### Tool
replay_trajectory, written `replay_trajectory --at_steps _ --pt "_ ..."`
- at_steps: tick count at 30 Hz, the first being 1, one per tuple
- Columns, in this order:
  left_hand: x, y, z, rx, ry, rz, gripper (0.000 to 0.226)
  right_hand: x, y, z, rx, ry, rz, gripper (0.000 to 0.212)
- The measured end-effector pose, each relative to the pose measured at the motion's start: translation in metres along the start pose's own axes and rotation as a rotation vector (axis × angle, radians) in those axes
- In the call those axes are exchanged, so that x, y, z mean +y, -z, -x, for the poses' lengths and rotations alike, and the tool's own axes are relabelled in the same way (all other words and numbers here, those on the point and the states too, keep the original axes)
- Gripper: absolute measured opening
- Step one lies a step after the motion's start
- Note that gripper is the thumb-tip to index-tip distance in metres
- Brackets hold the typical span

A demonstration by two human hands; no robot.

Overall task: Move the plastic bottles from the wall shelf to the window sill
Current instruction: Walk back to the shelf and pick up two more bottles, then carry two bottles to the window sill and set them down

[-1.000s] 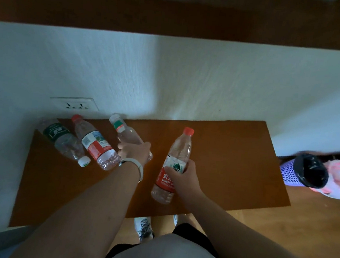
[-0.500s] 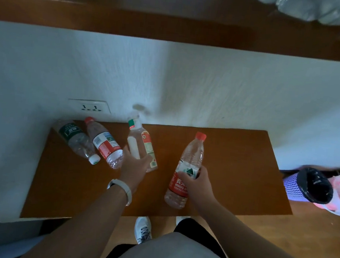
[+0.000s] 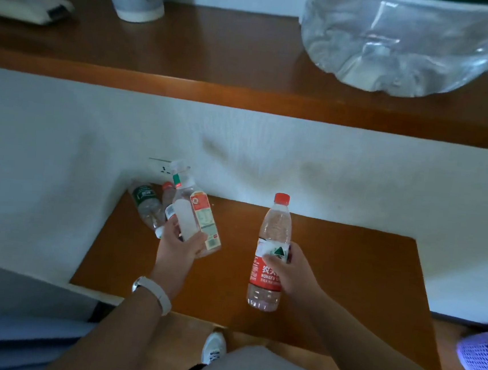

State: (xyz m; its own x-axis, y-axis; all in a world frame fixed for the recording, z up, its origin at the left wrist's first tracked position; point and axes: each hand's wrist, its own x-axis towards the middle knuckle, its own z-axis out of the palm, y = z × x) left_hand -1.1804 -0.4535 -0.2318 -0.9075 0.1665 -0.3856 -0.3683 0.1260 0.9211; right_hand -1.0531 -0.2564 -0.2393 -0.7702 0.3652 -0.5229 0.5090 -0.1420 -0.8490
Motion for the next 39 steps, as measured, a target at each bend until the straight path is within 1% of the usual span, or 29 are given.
replay_trajectory --at_steps 3,7,9,11,14,17,20,22,24,27,30,36,39 --pt "0.009 -0.002 0.020 -0.001 0.015 0.093 0.058 -0.007 0.010 0.005 -0.090 0.057 -0.001 0.049" --pt "0.010 0.008 0.045 -0.018 -0.016 0.191 0.060 -0.013 0.017 0.003 -0.248 0.100 0.019 0.062" --pt "0.006 0.013 0.060 0.034 -0.024 0.185 0.056 -0.013 0.019 0.000 -0.326 0.108 0.031 0.066" --pt "0.002 0.018 0.074 0.109 -0.031 0.174 0.055 -0.013 0.019 -0.003 -0.399 0.116 0.049 0.065" --pt "-0.001 0.028 0.098 0.225 -0.048 0.212 0.065 -0.016 0.010 -0.006 -0.508 0.149 0.087 0.060" --pt "-0.007 0.043 0.127 0.287 -0.057 0.234 0.070 -0.015 -0.006 0.000 -0.601 0.158 0.118 0.066" --pt "-0.008 0.059 0.154 0.350 -0.100 0.275 0.066 -0.021 -0.026 0.010 -0.701 0.180 0.152 0.076" --pt "-0.008 0.069 0.166 0.388 -0.131 0.304 0.062 -0.030 -0.037 0.016 -0.757 0.200 0.167 0.073" --pt "-0.013 0.087 0.189 0.434 -0.164 0.336 0.062 -0.037 -0.059 0.031 -0.824 0.226 0.194 0.069" --pt "-0.019 0.097 0.202 0.451 -0.178 0.336 0.067 -0.042 -0.069 0.041 -0.868 0.241 0.192 0.071" --pt "-0.028 0.122 0.215 0.510 -0.199 0.364 0.057 -0.047 -0.093 0.054 -0.904 0.252 0.223 0.070" --pt "-0.048 0.187 0.261 0.563 -0.233 0.361 0.076 -0.038 -0.161 0.104 -0.924 0.247 0.239 0.068" --pt "-0.059 0.226 0.291 0.602 -0.263 0.406 0.075 -0.031 -0.205 0.133 -0.981 0.270 0.283 0.066"
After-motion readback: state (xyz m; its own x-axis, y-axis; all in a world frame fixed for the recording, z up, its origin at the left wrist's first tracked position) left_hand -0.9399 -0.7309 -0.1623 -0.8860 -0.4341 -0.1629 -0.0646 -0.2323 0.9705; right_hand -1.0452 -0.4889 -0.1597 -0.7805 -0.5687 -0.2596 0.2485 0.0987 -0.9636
